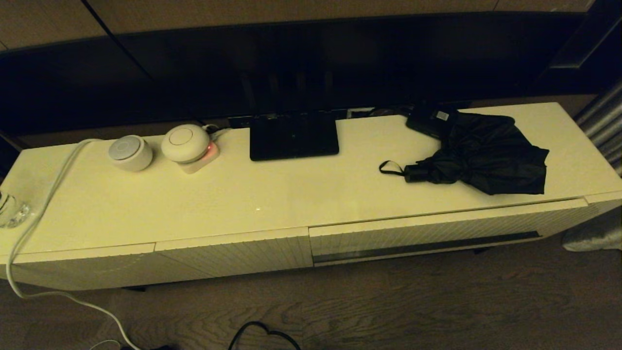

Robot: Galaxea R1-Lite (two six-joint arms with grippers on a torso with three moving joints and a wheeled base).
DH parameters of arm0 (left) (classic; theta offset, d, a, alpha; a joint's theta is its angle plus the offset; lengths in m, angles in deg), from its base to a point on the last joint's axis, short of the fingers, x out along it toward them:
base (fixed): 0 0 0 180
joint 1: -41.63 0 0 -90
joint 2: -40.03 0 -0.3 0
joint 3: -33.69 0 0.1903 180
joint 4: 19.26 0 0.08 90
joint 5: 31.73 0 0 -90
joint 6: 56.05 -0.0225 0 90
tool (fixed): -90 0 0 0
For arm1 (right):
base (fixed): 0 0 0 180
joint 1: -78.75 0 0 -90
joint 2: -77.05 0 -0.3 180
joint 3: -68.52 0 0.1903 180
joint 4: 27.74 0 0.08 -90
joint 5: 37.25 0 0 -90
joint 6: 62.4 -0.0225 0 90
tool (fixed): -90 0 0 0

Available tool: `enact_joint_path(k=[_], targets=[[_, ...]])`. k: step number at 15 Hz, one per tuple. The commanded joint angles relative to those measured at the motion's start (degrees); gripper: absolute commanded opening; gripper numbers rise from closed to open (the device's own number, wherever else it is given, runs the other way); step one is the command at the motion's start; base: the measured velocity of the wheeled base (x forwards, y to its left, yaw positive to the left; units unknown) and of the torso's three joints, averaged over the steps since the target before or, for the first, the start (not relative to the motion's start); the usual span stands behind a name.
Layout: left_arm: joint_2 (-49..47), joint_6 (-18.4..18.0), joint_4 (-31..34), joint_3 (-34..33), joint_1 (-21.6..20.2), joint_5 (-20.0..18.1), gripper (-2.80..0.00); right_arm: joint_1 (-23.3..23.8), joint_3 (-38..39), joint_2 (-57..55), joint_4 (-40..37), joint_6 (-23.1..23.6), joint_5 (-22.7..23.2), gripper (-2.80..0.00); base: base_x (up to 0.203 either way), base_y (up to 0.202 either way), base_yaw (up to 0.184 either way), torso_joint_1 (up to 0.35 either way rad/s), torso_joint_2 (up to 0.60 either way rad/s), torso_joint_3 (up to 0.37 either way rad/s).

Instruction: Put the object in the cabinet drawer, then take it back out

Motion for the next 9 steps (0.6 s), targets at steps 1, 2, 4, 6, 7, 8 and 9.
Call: enact_joint_path(k=[1, 2, 4, 6, 7, 8, 9], targets=[[0.00, 0.03, 0.02, -0.18, -0.02, -0.02, -2.80, -0.01, 1.20, -0.10, -5.03, 0.68, 0.09, -2.80, 0.000, 0.000, 0.000, 0.000, 0.00, 0.000], [0.00, -0.02, 0.02, -0.18, -0.02, -0.02, -2.80, -0.01, 1.24, -0.10, -4.47, 0.65, 0.13, -2.80, 0.000, 0.000, 0.000, 0.000, 0.00, 0.000], [0.00, 0.00, 0.02, -0.18, -0.02, -0.02, -2.80, -0.01, 1.25, -0.09, -4.55, -0.20, 0.22, -2.80, 0.000, 0.000, 0.000, 0.000, 0.00, 0.000], [0.00, -0.05, 0.02, -0.18, -0.02, -0.02, -2.80, -0.01, 1.25, -0.09, -4.55, -0.59, 0.22, -2.80, 0.000, 0.000, 0.000, 0.000, 0.00, 0.000], [0.00, 0.03, 0.02, -0.18, -0.02, -0.02, -2.80, -0.01, 1.25, -0.09, -4.55, -0.59, 0.22, -2.80, 0.000, 0.000, 0.000, 0.000, 0.00, 0.000], [0.00, 0.02, 0.02, -0.18, -0.02, -0.02, -2.80, -0.01, 1.25, -0.09, -4.55, -0.59, 0.22, -2.80, 0.000, 0.000, 0.000, 0.000, 0.00, 0.000], [0.00, -0.03, 0.02, -0.18, -0.02, -0.02, -2.80, -0.01, 1.25, -0.09, -4.55, -0.59, 0.14, -2.80, 0.000, 0.000, 0.000, 0.000, 0.00, 0.000]])
